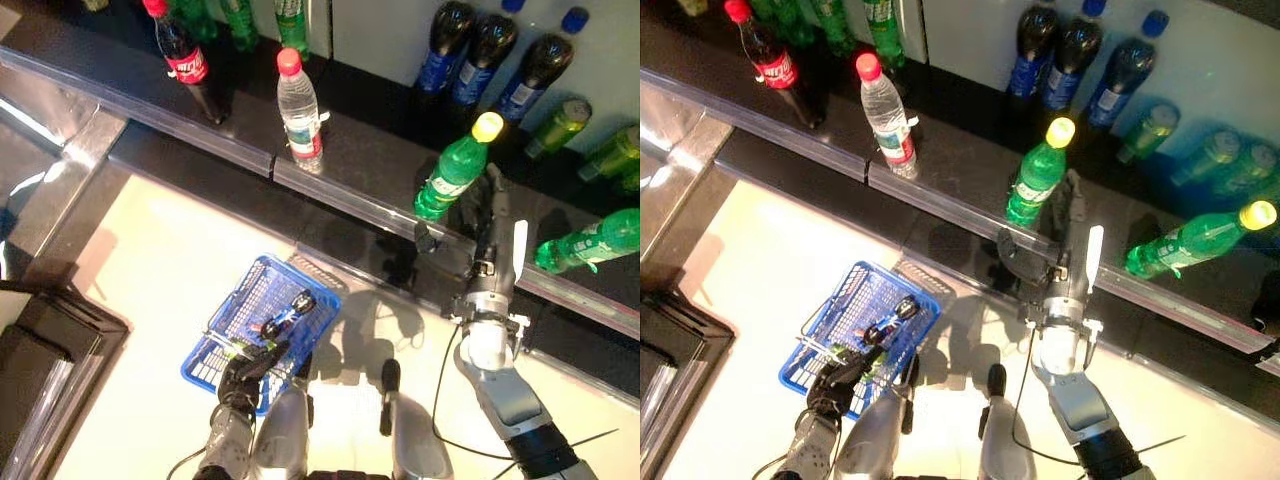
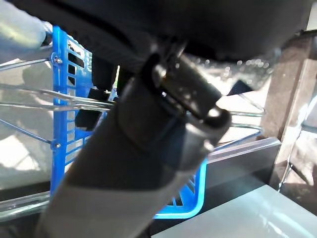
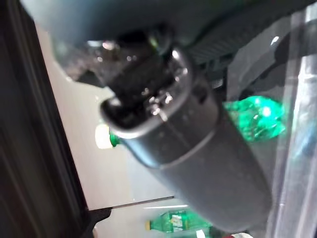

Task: Pick up the drink and place into the basket.

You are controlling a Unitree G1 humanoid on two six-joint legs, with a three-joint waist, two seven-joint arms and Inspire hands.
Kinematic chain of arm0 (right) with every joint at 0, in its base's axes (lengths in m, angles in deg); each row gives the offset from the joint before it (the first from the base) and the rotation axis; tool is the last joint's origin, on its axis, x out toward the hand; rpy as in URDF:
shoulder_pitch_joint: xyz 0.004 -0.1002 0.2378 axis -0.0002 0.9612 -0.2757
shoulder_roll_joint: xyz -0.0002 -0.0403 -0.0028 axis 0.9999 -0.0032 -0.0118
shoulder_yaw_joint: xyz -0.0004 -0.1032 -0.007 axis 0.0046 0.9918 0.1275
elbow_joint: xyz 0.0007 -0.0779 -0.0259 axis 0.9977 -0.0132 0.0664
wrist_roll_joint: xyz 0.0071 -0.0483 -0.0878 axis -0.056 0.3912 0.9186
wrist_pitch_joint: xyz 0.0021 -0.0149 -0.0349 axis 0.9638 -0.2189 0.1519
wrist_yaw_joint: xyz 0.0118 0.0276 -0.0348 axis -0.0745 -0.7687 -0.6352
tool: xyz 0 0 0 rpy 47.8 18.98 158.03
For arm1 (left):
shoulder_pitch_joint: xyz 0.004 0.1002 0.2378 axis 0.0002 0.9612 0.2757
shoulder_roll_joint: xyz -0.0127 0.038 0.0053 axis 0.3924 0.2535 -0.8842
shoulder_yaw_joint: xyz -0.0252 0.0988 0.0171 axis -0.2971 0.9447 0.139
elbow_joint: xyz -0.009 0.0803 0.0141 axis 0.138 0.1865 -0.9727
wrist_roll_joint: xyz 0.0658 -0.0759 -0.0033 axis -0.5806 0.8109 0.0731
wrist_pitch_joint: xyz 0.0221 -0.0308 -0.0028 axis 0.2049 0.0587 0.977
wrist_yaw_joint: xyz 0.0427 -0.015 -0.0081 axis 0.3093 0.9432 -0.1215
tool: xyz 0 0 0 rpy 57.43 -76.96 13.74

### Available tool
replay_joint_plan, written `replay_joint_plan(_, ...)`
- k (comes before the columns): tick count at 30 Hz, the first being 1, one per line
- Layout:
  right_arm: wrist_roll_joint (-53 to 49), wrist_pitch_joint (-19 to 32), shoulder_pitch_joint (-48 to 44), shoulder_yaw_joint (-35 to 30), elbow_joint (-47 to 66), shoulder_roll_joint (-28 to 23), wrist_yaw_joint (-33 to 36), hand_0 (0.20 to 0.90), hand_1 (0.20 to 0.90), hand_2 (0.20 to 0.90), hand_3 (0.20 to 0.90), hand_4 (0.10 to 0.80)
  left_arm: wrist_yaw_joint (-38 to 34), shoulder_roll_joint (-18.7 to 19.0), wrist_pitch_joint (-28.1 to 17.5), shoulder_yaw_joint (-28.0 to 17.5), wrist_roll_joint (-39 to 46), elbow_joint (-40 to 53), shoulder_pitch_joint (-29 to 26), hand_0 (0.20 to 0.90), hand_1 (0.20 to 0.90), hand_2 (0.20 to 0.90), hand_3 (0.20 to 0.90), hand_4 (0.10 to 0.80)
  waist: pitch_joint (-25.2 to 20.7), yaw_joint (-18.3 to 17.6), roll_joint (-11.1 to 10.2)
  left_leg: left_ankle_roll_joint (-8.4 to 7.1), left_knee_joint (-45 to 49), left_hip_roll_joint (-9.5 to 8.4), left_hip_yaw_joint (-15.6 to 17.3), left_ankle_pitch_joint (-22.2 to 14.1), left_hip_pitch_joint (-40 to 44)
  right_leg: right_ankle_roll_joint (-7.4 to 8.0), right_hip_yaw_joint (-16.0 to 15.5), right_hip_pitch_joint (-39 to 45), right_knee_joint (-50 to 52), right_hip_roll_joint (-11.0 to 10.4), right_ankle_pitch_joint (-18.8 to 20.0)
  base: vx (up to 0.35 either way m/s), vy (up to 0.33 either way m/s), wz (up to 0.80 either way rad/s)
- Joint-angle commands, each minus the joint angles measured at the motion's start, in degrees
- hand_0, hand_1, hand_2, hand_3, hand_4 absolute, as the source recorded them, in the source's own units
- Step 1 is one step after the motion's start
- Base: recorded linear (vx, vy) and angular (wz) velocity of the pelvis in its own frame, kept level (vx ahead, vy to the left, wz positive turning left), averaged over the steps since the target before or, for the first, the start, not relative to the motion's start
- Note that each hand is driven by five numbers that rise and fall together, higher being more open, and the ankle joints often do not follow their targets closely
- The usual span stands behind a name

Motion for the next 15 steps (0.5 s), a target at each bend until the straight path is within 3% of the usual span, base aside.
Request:
replay_joint_plan(1, 4.7, 6.0, -6.1, -2.9, 6.4, 0.5, 3.9, 0.900, 0.900, 0.900, 0.900, 0.800, 2.4, 3.4, -6.2, 0.7, -1.5, 4.7, 6.4, 0.300, 0.300, 0.300, 0.200, 0.100, -0.2, 1.0, -0.9, 1.17, 7.0, -1.21, -2.7, -0.8, -4.9, -2.99, -3.5, -0.7, 4.6, -1.3, 0.2, -0.024, 0.015, 0.07)
replay_joint_plan(15, 4.8, 6.3, -15.0, -6.0, 2.0, 2.4, 10.5, 0.900, 0.900, 0.900, 0.900, 0.800, 2.5, 4.5, -6.8, 1.5, -0.6, 7.6, 4.5, 0.300, 0.300, 0.300, 0.200, 0.100, 1.0, 2.4, -0.7, 2.61, 8.4, -2.57, -2.8, -1.0, -10.9, -2.91, -3.5, -7.0, 6.4, -1.7, 0.9, -0.004, 0.001, 0.02)
